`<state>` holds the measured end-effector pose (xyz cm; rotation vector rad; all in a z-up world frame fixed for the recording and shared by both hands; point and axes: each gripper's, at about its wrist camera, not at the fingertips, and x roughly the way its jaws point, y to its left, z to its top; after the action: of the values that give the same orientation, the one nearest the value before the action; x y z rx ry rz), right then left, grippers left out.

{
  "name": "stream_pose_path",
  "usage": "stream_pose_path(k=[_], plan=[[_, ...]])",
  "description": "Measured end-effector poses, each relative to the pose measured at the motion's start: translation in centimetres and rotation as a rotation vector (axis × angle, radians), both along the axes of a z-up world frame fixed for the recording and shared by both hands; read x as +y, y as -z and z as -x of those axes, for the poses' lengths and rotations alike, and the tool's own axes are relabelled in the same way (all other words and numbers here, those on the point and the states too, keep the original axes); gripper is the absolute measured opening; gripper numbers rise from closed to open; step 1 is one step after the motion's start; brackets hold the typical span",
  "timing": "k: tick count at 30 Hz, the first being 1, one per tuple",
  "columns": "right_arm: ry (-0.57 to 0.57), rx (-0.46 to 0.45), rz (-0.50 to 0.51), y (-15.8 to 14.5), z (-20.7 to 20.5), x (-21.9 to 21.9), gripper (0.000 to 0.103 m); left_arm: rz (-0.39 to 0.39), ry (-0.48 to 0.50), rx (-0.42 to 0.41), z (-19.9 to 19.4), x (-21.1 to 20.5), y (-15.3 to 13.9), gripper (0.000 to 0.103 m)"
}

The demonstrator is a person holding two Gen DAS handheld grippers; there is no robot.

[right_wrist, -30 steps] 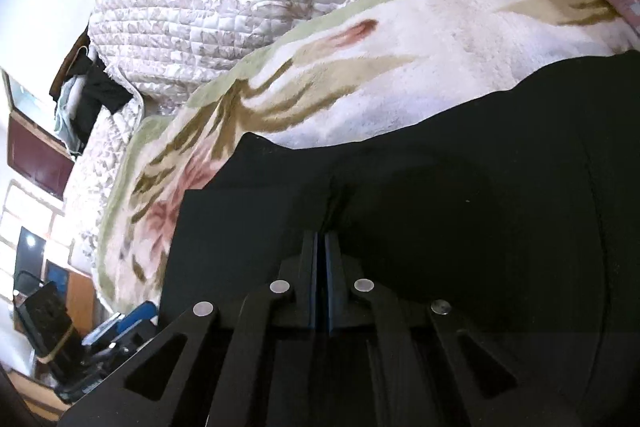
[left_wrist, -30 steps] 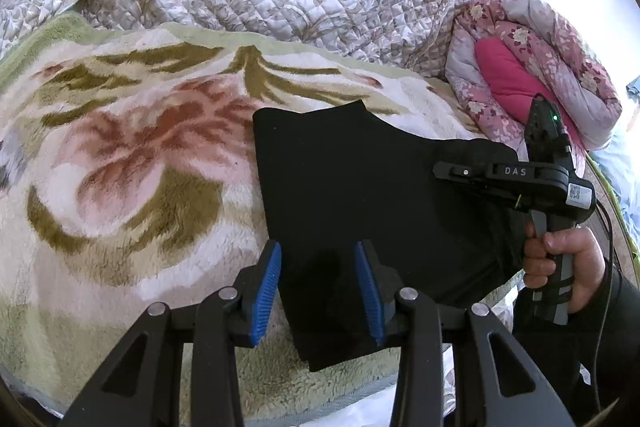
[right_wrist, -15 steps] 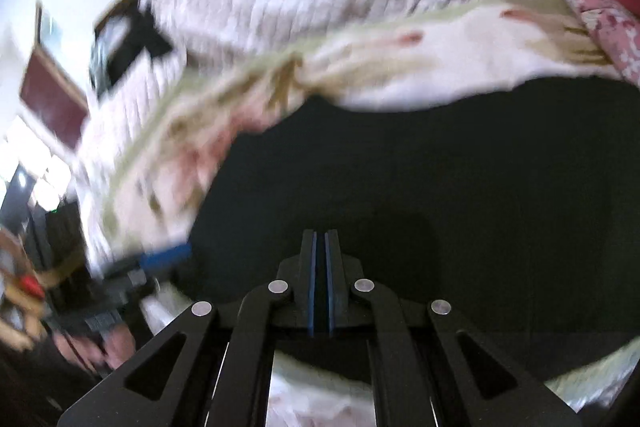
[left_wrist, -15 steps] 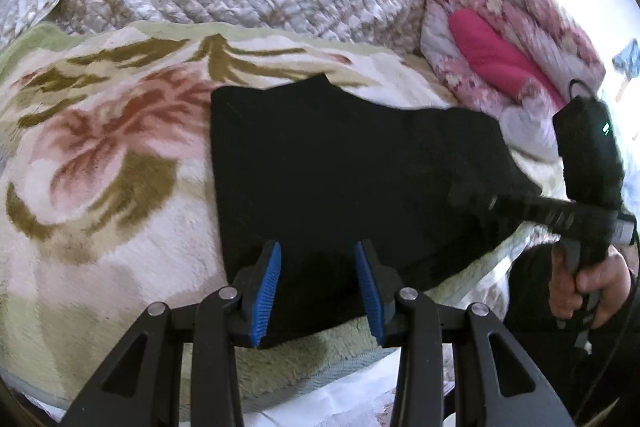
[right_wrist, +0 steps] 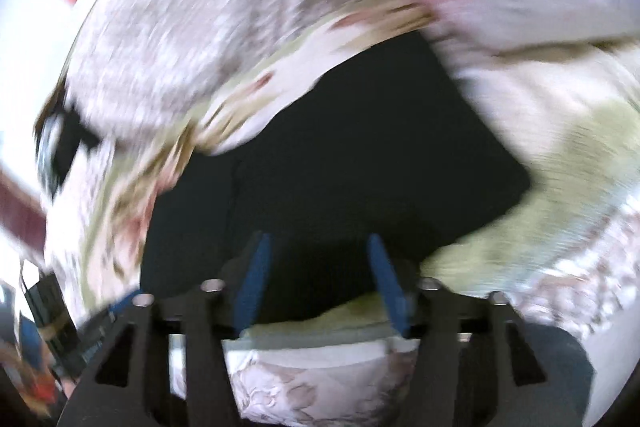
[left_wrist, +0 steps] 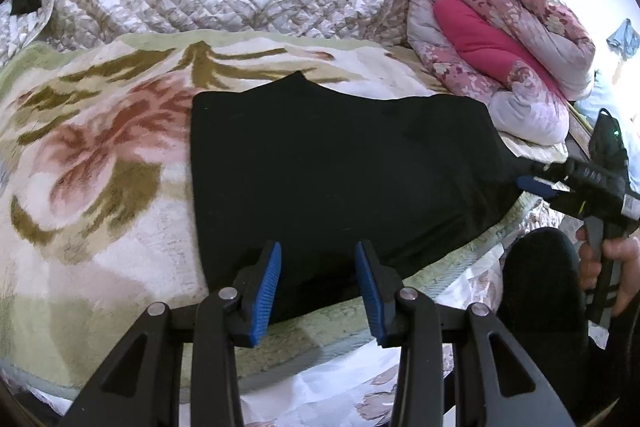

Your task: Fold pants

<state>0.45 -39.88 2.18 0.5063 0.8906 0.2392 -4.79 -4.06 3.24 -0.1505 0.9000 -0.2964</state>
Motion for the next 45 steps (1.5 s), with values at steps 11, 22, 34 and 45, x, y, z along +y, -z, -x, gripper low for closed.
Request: stream_pose_path(k=[11, 22, 34, 45], plan=[[0.229, 0.158, -0.150, 2.9, -0.4, -4.9, 0.056, -0.017, 0.011, 0.002, -0.7, -1.0, -0.5, 0.041], [0.288, 0.032, -0.221, 2.1, -1.6, -5.0, 0.054, -0.014, -0.022, 0.011, -0.9, -0.2, -0.3, 0.041], [0.146, -0.054, -0.123, -2.3, -4.0, -2.4, 0.023, 0.007, -0.072, 0.001, -1.1, 1.2, -0.6, 0.041], [-0.250, -0.226, 0.002, -9.8, -4.9, 11.6, 0.022, 0.023, -0.174, -0.016, -0.5, 4.5, -0.9, 0.041]])
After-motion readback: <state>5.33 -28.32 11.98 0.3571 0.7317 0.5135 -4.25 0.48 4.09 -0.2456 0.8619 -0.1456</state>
